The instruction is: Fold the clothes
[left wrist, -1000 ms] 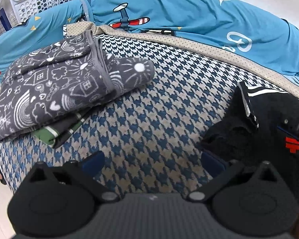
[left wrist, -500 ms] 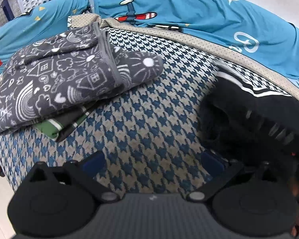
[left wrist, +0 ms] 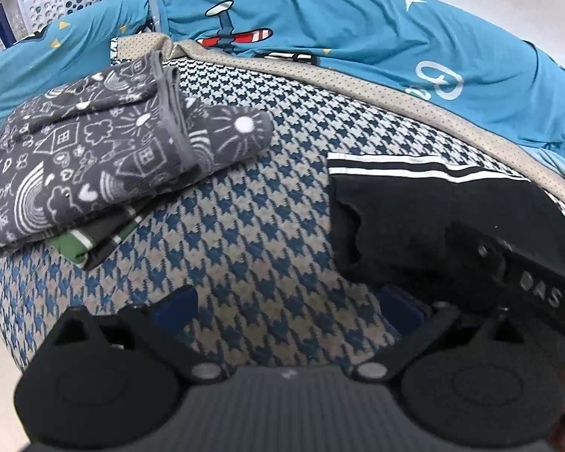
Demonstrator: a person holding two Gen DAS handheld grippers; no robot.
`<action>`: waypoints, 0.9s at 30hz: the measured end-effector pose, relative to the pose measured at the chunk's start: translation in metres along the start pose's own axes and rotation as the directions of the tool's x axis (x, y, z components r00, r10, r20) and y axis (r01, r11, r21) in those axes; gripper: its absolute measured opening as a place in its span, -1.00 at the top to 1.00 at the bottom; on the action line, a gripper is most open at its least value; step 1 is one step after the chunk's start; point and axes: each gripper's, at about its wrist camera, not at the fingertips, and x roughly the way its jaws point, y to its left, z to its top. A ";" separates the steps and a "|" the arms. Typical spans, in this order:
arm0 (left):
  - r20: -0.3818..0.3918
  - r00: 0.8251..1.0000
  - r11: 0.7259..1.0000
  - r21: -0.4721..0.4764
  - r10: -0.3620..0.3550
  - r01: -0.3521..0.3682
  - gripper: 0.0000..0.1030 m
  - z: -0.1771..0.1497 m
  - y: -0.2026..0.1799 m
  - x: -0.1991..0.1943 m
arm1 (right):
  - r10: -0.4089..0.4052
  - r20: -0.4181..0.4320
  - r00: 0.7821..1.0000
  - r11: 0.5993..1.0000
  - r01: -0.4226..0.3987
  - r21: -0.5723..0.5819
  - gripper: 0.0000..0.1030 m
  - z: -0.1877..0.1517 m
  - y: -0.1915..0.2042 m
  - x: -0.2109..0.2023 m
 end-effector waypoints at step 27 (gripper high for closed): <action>0.026 0.998 0.982 0.182 -0.056 0.050 -1.00 -0.023 -0.073 -0.005 | -0.279 0.016 0.960 0.960 0.279 -0.013 0.11 -0.031 -0.092 -0.134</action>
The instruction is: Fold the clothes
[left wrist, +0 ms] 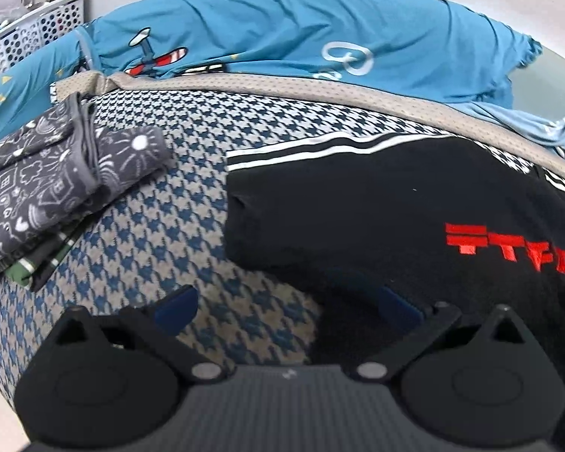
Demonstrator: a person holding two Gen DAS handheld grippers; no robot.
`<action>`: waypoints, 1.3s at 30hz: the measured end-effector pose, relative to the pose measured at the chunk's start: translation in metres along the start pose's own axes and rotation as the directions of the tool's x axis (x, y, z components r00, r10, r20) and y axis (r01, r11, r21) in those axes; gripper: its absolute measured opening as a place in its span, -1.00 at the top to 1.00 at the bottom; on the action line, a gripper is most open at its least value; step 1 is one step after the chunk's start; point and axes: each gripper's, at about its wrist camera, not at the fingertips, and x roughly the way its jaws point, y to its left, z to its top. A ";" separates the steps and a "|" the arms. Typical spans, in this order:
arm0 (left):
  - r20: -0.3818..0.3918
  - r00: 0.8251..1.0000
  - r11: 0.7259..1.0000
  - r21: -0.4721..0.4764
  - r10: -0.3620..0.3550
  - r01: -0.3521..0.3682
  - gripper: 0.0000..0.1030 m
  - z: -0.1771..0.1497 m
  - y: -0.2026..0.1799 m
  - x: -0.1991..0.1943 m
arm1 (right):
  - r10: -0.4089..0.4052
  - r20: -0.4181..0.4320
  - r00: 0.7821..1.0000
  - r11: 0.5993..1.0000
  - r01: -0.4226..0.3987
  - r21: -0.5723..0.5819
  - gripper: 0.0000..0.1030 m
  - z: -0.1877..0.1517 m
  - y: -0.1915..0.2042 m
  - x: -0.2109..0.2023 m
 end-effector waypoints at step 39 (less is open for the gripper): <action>-0.077 0.997 0.999 0.043 -0.010 0.014 -1.00 -0.002 -0.037 0.029 | -0.255 0.040 0.966 0.929 0.233 0.289 -0.07 0.056 -0.179 0.079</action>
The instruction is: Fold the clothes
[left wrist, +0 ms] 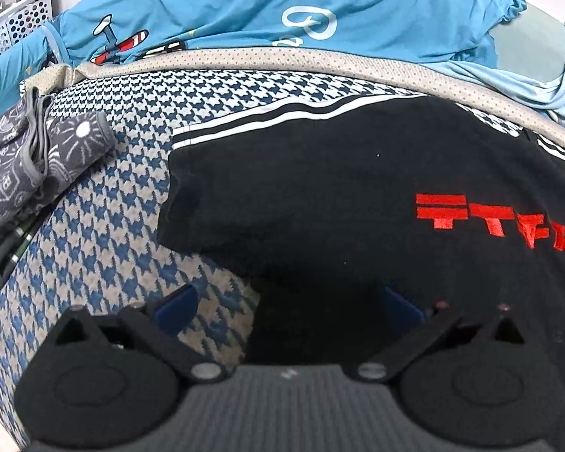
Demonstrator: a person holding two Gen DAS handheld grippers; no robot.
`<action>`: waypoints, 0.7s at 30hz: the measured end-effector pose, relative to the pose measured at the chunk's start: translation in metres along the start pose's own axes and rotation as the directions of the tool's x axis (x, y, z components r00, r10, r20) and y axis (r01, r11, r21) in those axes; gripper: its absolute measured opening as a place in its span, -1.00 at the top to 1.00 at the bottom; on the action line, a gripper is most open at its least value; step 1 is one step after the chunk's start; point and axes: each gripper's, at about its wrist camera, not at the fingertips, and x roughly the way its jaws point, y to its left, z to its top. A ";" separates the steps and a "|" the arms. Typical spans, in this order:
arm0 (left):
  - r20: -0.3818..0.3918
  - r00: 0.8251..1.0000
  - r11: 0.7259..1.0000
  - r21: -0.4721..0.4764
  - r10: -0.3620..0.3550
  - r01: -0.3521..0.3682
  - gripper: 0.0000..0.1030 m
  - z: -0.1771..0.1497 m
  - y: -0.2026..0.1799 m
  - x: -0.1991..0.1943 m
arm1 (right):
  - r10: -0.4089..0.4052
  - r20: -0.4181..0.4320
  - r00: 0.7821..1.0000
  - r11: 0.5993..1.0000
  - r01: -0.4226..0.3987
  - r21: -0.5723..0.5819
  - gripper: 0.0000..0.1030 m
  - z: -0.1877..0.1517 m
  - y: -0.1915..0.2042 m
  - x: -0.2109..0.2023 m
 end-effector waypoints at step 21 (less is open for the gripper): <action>-0.015 1.000 0.999 0.031 0.018 -0.017 -1.00 -0.005 -0.005 0.006 | -0.159 0.045 0.986 0.957 0.142 0.254 0.82 -0.009 -0.027 -0.007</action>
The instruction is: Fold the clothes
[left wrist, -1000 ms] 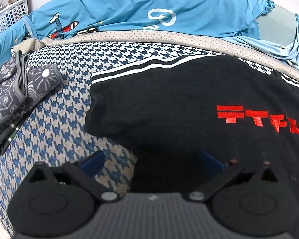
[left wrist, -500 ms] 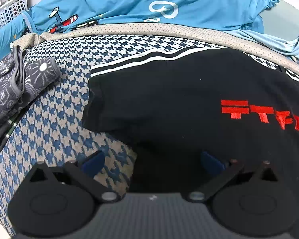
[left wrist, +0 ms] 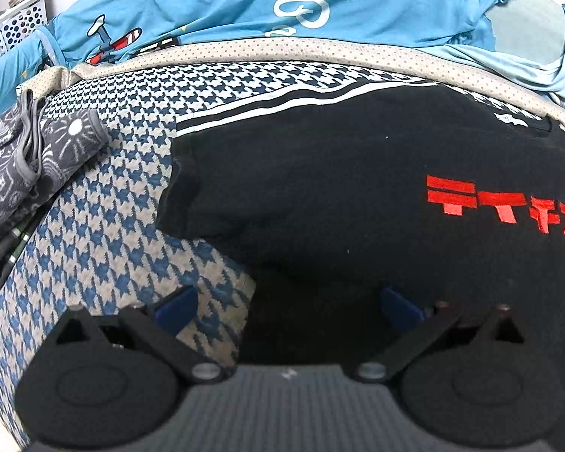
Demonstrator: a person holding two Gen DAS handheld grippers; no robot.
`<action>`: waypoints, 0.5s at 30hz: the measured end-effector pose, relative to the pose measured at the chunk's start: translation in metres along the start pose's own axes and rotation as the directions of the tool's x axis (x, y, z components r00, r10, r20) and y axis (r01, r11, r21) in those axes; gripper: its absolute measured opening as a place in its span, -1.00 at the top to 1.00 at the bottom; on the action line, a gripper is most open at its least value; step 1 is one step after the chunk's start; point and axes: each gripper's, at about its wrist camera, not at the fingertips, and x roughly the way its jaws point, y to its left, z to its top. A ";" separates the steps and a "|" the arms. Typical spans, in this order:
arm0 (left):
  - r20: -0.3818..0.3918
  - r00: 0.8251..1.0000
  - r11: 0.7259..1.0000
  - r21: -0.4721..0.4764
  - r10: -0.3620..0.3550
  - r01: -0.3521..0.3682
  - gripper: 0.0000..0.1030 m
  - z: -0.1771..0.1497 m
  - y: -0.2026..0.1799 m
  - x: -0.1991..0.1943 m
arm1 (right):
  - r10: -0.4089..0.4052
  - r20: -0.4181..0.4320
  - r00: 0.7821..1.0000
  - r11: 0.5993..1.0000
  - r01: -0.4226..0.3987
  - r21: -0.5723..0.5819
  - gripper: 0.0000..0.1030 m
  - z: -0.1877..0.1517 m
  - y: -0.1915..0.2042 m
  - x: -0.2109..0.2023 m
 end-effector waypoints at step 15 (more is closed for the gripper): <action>0.029 1.000 1.000 0.018 -0.004 0.003 -1.00 0.000 -0.003 -0.009 | 0.080 0.026 0.996 0.997 -0.079 -0.023 0.30 0.028 -0.018 -0.050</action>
